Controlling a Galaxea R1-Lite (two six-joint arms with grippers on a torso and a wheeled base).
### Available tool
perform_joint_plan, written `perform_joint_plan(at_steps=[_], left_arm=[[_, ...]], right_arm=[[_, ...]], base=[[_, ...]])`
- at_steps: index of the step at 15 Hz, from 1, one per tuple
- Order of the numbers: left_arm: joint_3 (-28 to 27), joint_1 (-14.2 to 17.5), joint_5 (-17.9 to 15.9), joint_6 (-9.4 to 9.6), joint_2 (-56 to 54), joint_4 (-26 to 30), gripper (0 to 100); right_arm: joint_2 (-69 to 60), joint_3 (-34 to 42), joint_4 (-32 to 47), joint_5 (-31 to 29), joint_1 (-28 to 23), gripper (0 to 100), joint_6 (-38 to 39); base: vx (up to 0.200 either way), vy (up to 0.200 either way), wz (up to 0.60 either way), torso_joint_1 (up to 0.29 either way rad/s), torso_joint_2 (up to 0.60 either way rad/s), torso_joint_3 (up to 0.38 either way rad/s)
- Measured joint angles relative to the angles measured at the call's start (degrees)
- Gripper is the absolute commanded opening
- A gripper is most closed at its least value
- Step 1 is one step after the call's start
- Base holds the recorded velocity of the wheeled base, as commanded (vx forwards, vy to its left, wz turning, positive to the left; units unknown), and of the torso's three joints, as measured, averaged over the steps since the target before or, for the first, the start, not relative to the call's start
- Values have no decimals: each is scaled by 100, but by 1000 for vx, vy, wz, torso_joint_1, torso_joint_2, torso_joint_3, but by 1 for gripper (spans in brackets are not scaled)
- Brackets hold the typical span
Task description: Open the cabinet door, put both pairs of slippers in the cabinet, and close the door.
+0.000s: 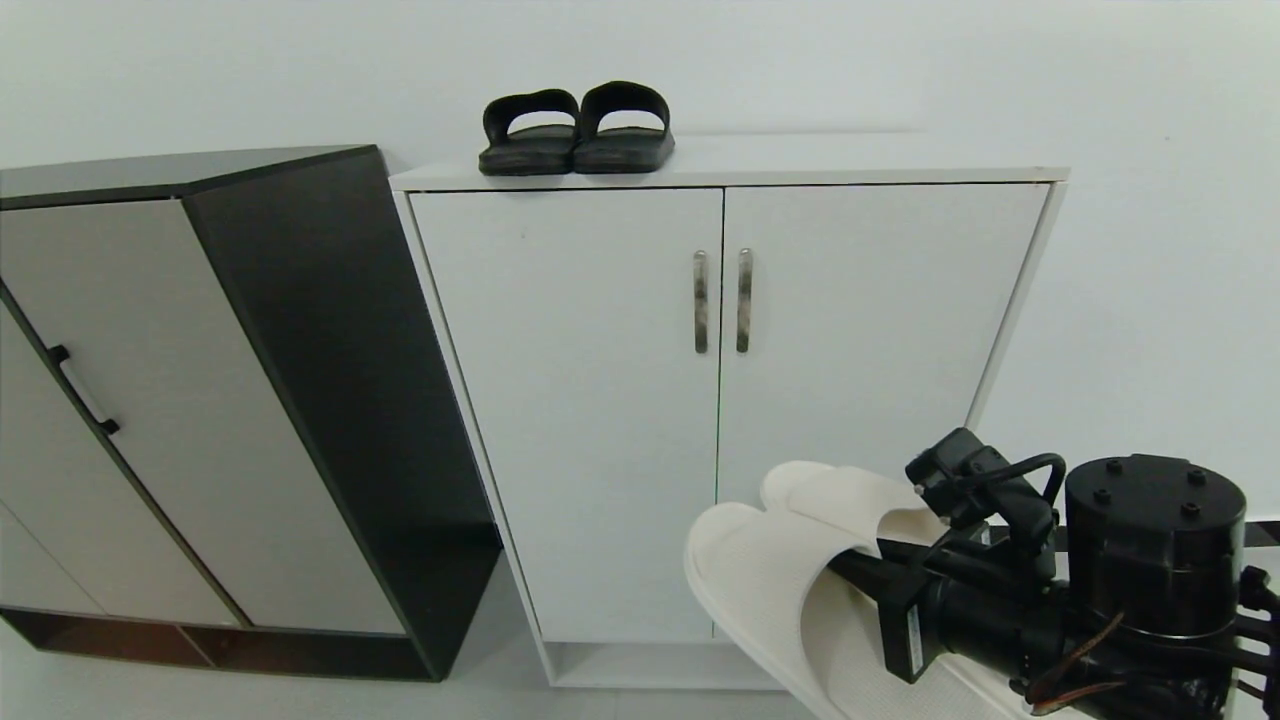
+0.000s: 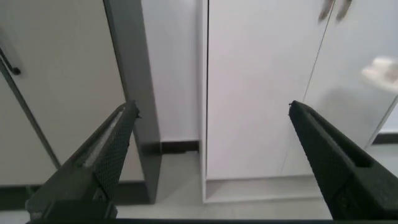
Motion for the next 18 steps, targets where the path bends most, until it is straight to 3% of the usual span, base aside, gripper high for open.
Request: perform_joint_plan(at_steps=[3,6,8,14,18], left_arm=[[-527,-11,-885,-61,1187,-457,100],[-795,-59,-1985,-95,2751,-1614,100],[-1051,-321,-2384,-137,3751,-2132,100],[-2768,-2258,-2647,-277,6183,-2469,100],[-4012,-3033,-2614,-623,7373,-2495,100]], right_arm=[[22,48,-180,-17,6,0,-44],[66,83,-207,-12,20,0,-27],[124,100,-244,-17,9,0,-28],[167,190,-310,5,5,0,-41],[167,245,-452,84,6,0,-50]], base=[[0,0,0,0,0,0],[0,0,0,-6,38,58],[0,0,0,-3,132,88],[0,0,0,0,9,7],[0,0,0,0,0,0]])
